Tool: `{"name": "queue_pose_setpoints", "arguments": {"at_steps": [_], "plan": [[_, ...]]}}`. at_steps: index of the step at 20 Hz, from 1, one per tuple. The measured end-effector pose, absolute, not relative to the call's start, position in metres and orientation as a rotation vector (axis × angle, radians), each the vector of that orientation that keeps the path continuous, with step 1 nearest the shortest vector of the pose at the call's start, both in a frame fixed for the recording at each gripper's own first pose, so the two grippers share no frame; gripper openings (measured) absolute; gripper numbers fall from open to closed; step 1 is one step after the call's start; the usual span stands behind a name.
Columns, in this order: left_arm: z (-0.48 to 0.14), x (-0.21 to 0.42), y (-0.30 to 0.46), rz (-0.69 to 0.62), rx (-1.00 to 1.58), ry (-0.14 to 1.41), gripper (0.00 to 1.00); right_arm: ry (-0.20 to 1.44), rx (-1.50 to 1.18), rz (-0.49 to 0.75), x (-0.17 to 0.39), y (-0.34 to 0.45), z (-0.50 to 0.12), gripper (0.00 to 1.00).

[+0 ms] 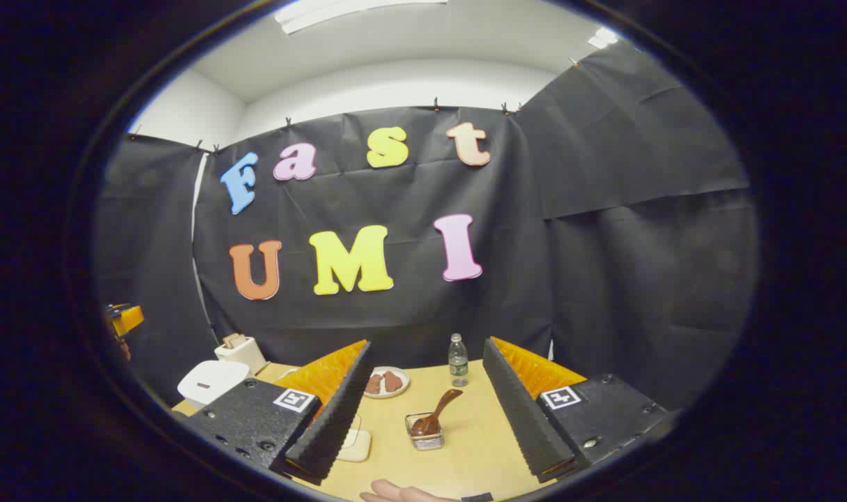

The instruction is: Close the left gripper, press the button to open the rice cooker; take a wooden spoon from the chopstick holder with the right hand, scoop a spoonful of rice and pour it into the rice cooker, then put the wooden spoon back into the chopstick holder.

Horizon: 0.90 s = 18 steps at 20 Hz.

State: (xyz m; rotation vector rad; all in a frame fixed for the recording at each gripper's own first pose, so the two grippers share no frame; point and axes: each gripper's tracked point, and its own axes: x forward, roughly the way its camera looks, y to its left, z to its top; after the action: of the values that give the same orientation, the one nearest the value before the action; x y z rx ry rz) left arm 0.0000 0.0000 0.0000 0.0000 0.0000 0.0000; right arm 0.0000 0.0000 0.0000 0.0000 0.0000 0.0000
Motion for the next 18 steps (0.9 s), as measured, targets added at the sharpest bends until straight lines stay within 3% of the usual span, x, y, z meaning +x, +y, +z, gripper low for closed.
{"name": "queue_pose_setpoints", "arguments": {"at_steps": [10, 13, 14, 17, 18], "plan": [[-0.01, -0.013, -0.023, -0.042, 0.072, -0.005, 0.95, -0.013, 0.005, 0.007, 0.0, -0.007, -0.005, 1.0], [-0.013, -0.008, -0.023, -0.056, 0.054, -0.006, 0.95, 0.005, 0.02, 0.009, 0.005, -0.009, -0.016, 0.95], [-0.014, -0.007, -0.022, -0.054, 0.05, -0.007, 0.95, 0.014, 0.027, 0.011, 0.007, -0.009, -0.017, 1.0], [-0.017, 0.004, -0.013, -0.037, 0.053, -0.035, 0.88, 0.023, 0.024, 0.027, 0.012, -0.008, -0.022, 1.0], [-0.019, 0.007, -0.012, -0.04, 0.054, -0.043, 0.87, 0.011, 0.012, 0.029, 0.014, -0.01, -0.021, 0.96]]}}
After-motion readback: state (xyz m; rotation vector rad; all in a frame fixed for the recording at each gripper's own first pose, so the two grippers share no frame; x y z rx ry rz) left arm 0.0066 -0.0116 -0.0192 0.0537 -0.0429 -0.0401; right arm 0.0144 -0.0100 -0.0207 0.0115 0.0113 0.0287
